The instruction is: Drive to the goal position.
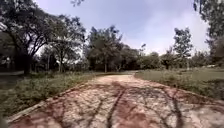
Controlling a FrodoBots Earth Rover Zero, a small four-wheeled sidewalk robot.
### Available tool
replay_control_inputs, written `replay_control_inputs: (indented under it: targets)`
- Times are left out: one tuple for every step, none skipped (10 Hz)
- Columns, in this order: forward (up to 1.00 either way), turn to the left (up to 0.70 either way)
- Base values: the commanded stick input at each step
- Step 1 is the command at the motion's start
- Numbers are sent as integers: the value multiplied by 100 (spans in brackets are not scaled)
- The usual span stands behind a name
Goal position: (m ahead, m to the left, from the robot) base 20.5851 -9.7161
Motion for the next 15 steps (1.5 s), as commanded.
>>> replay_control_inputs:
  targets:
    - [70,0]
    - [70,0]
    - [70,0]
    - [70,0]
    - [70,0]
    - [70,0]
    - [70,0]
    - [70,0]
    - [70,0]
    - [70,0]
    - [70,0]
    - [70,-21]
    - [70,-34]
    - [70,-35]
    - [70,-35]
